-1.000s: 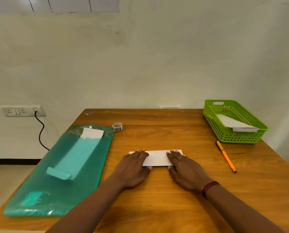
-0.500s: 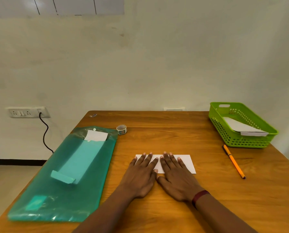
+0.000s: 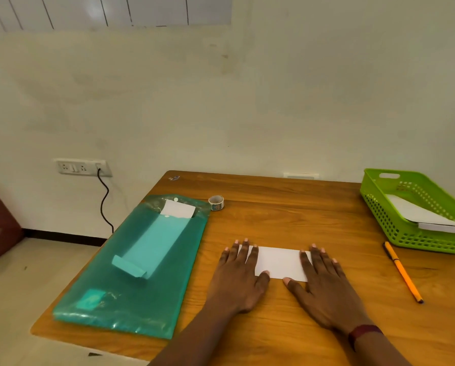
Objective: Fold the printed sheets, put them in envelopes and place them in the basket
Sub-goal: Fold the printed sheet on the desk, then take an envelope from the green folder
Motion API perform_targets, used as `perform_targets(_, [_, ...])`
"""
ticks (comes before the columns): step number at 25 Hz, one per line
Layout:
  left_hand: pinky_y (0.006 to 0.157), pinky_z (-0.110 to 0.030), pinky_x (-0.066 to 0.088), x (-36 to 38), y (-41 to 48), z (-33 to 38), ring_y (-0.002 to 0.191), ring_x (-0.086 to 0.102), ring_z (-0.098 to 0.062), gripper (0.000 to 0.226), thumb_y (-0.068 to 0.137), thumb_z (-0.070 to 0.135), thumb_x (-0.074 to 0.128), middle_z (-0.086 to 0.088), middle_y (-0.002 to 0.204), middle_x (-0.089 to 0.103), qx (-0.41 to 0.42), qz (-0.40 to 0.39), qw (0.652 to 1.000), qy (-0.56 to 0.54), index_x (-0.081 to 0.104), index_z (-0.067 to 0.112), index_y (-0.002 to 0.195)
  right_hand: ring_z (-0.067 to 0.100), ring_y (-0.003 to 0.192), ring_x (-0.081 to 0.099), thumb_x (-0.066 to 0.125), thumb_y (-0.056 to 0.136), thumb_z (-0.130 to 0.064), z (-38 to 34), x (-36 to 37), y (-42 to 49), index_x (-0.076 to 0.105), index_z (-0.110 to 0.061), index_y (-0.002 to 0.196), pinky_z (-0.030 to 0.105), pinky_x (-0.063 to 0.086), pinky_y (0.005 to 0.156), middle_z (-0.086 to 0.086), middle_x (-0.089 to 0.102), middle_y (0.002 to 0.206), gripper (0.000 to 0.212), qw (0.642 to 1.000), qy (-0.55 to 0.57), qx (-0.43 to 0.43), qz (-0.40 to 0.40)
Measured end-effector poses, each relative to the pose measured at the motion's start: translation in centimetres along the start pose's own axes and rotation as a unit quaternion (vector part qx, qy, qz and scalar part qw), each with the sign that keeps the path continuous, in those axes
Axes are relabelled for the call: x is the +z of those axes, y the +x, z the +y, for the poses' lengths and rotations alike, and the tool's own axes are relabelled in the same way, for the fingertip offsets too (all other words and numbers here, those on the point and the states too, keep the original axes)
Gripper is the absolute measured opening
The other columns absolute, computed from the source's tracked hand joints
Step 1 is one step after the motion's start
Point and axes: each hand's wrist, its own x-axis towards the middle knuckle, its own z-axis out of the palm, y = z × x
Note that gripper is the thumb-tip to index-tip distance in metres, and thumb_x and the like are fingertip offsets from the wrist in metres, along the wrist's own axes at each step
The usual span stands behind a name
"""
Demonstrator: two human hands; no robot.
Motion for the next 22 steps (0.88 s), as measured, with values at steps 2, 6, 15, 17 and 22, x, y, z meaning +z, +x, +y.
perform_targets(2, [0.123, -0.040, -0.001, -0.3, -0.2, -0.1, 0.151, -0.008, -0.021, 0.072, 0.097, 0.061, 0.019, -0.003, 0.165, -0.004, -0.009, 0.011, 0.999, -0.031, 0.005, 0.023, 0.156, 0.018, 0.148, -0.012, -0.005, 0.074, -0.083, 0.1, -0.1, -0.1, -0.008, -0.024, 0.153, 0.037, -0.005, 0.120, 0.003, -0.015, 0.161, 0.099, 1.000, 0.015, 0.008, 0.011])
perform_targets(6, [0.120, -0.034, 0.011, -2.7, -1.0, -1.4, 0.151, 0.000, -0.015, 0.062, 0.099, 0.054, 0.036, 0.004, 0.164, 0.009, -0.031, 0.036, 0.991, -0.125, 0.019, 0.029, 0.154, 0.017, 0.149, 0.012, 0.007, 0.078, -0.080, -0.3, -0.5, -1.0, 0.023, -0.023, 0.152, 0.032, 0.007, 0.118, 0.003, 0.018, 0.161, 0.095, 0.995, 0.033, -0.010, 0.095])
perform_targets(15, [0.104, -0.037, 0.041, -9.3, -5.6, -15.5, 0.126, 0.052, -0.022, 0.043, 0.094, 0.042, 0.054, 0.000, 0.141, 0.054, -0.158, 0.243, 0.945, -0.154, 0.053, 0.024, 0.134, 0.015, 0.098, 0.066, 0.065, 0.085, -0.033, -8.2, -2.5, 1.7, 0.068, -0.025, 0.108, 0.024, 0.052, 0.072, -0.003, 0.068, 0.112, 0.025, 0.956, 0.138, -0.151, 0.210])
perform_targets(17, [0.086, -0.033, 0.046, -9.4, -7.0, -19.6, 0.103, 0.063, -0.024, 0.037, 0.095, 0.032, 0.057, -0.004, 0.127, 0.064, -0.219, 0.283, 0.920, -0.159, 0.059, 0.019, 0.129, 0.010, 0.105, 0.060, 0.063, 0.089, -0.036, -11.0, -3.6, 4.1, 0.065, -0.029, 0.114, 0.019, 0.047, 0.078, -0.008, 0.064, 0.117, 0.027, 0.951, 0.153, -0.197, 0.184])
perform_targets(22, [0.088, -0.036, 0.046, -8.3, -8.6, -24.9, 0.099, 0.063, -0.024, 0.032, 0.099, 0.021, 0.050, -0.006, 0.123, 0.067, -0.327, 0.297, 0.871, -0.214, 0.063, 0.016, 0.127, 0.009, 0.109, 0.055, 0.049, 0.096, -0.042, -17.3, -4.9, 10.9, 0.057, -0.027, 0.126, 0.021, 0.045, 0.079, -0.008, 0.060, 0.125, 0.035, 0.944, 0.161, -0.272, 0.091])
